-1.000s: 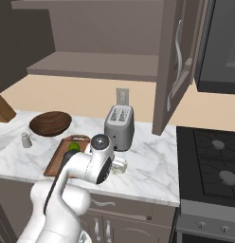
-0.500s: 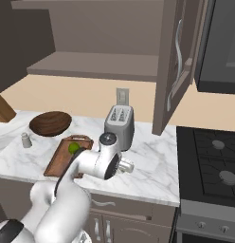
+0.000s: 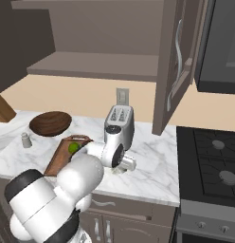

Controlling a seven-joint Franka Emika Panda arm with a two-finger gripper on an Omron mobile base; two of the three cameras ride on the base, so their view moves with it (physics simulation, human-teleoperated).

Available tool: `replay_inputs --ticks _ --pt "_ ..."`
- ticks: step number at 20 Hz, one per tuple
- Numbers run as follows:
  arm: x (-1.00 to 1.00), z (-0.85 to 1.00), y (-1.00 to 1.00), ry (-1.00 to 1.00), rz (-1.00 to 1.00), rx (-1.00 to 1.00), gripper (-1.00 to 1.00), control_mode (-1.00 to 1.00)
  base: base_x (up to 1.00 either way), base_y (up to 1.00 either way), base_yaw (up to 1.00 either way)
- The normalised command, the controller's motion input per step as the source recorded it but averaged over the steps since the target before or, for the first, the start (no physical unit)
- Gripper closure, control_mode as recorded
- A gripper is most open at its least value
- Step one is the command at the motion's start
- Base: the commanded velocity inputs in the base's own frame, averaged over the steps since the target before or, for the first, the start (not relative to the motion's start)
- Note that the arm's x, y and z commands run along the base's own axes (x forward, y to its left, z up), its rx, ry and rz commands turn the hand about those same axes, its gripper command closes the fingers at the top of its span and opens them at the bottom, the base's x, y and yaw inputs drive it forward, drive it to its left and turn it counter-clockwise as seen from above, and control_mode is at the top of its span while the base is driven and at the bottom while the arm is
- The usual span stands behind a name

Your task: Open the cabinet. Place the bowl and condiment on the counter. Then place the lime and garlic on the cutting board.

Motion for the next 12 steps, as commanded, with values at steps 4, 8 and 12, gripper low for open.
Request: replay_inputs --ticks 4,8,12 --pt "0.11 -0.34 -0.20 0.12 0.00 0.00 -1.00 -1.00 0.00 0.00 0.00" --pt "0.03 -0.33 -0.15 0.08 0.00 0.00 1.00 -1.00 0.00 0.00 0.00" --pt "-0.13 -0.07 -0.12 0.01 0.00 0.00 1.00 -1.00 0.00 0.00 0.00"
